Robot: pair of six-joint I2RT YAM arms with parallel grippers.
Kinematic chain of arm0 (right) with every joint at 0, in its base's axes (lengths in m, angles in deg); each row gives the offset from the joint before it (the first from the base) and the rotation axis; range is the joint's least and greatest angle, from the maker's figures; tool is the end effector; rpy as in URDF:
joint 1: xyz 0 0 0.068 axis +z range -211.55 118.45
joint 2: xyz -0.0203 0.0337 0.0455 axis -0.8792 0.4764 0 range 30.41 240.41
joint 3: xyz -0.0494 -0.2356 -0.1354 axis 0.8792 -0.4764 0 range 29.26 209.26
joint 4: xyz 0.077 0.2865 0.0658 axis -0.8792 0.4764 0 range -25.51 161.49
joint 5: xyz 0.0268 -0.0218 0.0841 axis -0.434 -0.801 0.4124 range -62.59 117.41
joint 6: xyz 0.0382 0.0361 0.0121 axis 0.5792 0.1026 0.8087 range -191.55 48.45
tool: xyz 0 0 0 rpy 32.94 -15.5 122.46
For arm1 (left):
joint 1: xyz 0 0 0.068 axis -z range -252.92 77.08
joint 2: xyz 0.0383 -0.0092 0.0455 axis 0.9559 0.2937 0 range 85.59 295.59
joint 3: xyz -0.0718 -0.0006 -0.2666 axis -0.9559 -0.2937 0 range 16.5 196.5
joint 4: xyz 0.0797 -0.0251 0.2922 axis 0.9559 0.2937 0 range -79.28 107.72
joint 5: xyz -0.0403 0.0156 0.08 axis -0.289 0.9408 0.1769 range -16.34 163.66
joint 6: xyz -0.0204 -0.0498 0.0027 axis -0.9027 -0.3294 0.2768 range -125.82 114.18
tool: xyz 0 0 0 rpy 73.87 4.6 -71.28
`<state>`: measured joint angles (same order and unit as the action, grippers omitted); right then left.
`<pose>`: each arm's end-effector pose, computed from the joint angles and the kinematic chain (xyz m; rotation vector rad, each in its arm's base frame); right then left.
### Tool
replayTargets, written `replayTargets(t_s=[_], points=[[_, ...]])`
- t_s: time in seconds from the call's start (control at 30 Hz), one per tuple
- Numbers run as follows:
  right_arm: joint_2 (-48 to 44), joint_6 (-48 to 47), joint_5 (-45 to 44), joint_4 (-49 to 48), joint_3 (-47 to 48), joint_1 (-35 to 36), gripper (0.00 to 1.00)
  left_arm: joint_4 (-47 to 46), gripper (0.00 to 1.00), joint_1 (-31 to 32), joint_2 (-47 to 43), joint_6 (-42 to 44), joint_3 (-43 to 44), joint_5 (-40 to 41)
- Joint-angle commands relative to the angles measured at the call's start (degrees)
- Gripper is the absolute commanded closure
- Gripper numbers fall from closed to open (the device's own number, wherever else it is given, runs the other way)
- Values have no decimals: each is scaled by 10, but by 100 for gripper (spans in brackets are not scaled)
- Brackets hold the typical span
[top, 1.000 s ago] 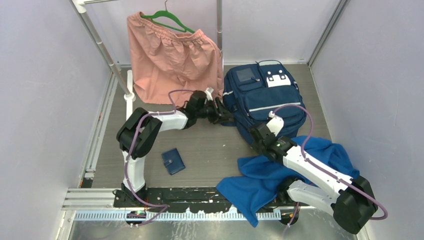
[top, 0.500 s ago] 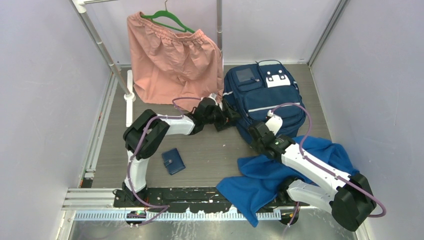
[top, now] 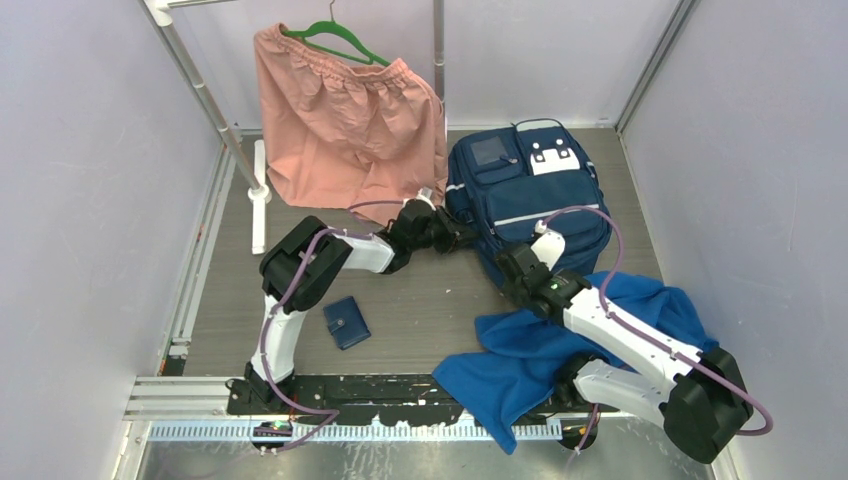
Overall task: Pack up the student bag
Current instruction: Zip the student bag at the center of the board.
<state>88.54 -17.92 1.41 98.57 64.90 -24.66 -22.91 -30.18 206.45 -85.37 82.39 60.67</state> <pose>0.1917 0.1243 0.1968 0.5175 2.3668 0.1228 0.3426 -0.3275 0.1006 -0.5584 2.2466 -1.5071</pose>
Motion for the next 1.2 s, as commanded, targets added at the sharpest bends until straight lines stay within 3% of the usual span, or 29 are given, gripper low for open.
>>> replayTargets(t_s=[0.0,0.27,0.53,0.87,0.9,0.93,1.0,1.07,1.17], points=[[-15,-7,-13,-5,15,-3,99,-49,99,2,-1,-2,6,10],[-12,-46,-11,34,38,-3,99,-31,100,-51,-13,24,11,-18],[-18,-69,7,66,50,-2,99,58,100,-119,-8,94,78,-35],[-10,-71,-9,102,67,-19,99,129,100,-158,6,163,128,-53],[-7,-74,-4,99,71,-19,99,142,93,-158,1,172,130,-62],[-3,-80,8,91,75,-19,99,159,72,-157,-6,183,132,-75],[4,-95,35,72,81,-19,99,205,46,-146,-36,208,122,-84],[9,-111,52,57,88,-19,99,221,31,-129,-87,229,83,-74],[13,-134,66,36,95,-20,99,251,20,-93,-167,253,24,-47]])
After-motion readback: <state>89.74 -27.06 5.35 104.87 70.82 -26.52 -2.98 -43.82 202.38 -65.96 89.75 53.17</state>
